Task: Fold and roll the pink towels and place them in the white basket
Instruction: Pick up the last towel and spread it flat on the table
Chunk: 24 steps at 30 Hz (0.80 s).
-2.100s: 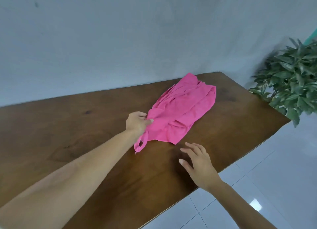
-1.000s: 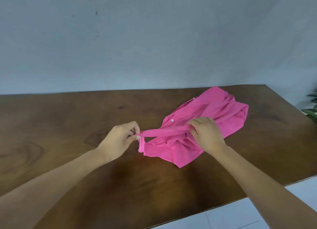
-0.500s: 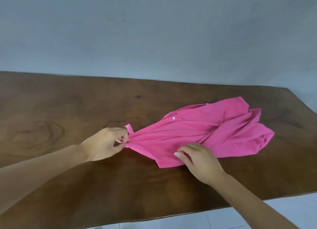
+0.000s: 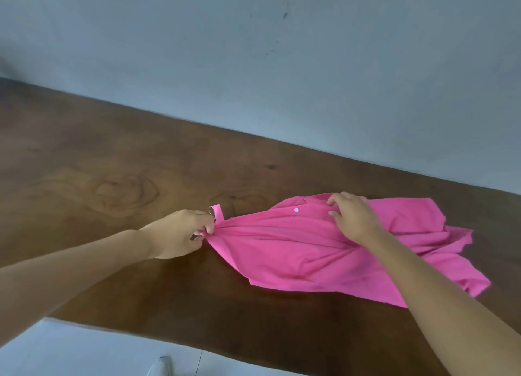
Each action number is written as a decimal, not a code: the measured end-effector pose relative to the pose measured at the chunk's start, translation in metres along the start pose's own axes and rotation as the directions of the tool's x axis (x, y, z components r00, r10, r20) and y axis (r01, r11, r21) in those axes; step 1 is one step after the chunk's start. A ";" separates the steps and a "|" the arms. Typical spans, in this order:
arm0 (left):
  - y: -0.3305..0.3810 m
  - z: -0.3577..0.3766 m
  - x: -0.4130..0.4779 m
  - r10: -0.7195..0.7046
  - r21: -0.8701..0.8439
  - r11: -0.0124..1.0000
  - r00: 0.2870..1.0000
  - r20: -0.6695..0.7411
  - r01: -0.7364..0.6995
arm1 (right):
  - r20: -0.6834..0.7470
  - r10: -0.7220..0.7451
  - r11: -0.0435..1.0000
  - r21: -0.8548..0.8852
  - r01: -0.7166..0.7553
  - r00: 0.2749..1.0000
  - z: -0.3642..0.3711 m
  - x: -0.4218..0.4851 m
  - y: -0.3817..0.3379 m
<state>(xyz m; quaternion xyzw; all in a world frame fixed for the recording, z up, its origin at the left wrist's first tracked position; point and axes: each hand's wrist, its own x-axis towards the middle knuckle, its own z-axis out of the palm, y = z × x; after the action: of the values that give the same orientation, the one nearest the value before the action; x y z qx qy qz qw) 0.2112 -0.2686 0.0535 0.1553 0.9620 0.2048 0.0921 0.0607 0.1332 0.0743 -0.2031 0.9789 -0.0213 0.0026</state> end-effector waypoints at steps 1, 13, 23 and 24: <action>0.002 -0.002 -0.001 -0.025 0.019 1.000 0.999 0.027 0.024 | -0.023 -0.012 1.000 -0.015 0.012 1.000 0.001 0.001 0.000; 0.106 0.000 0.081 -0.063 0.067 0.995 0.970 -0.236 0.081 | -0.202 0.019 0.997 0.076 -0.004 0.979 -0.020 -0.030 0.011; 0.180 0.048 0.139 -0.113 -0.178 0.982 0.939 -0.326 0.057 | -0.282 0.048 0.972 0.232 0.020 0.958 -0.026 -0.077 0.019; 0.181 0.049 0.138 -0.113 -0.190 0.981 0.930 -0.350 0.048 | -0.291 0.050 0.974 0.227 0.018 0.955 -0.026 -0.081 0.020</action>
<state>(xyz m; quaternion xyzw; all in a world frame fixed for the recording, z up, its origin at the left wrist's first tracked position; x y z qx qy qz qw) 0.1410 -0.0470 0.0704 0.0668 0.9460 0.3107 -0.0634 0.1269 0.1850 0.0988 -0.1881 0.9611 -0.1630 -0.1201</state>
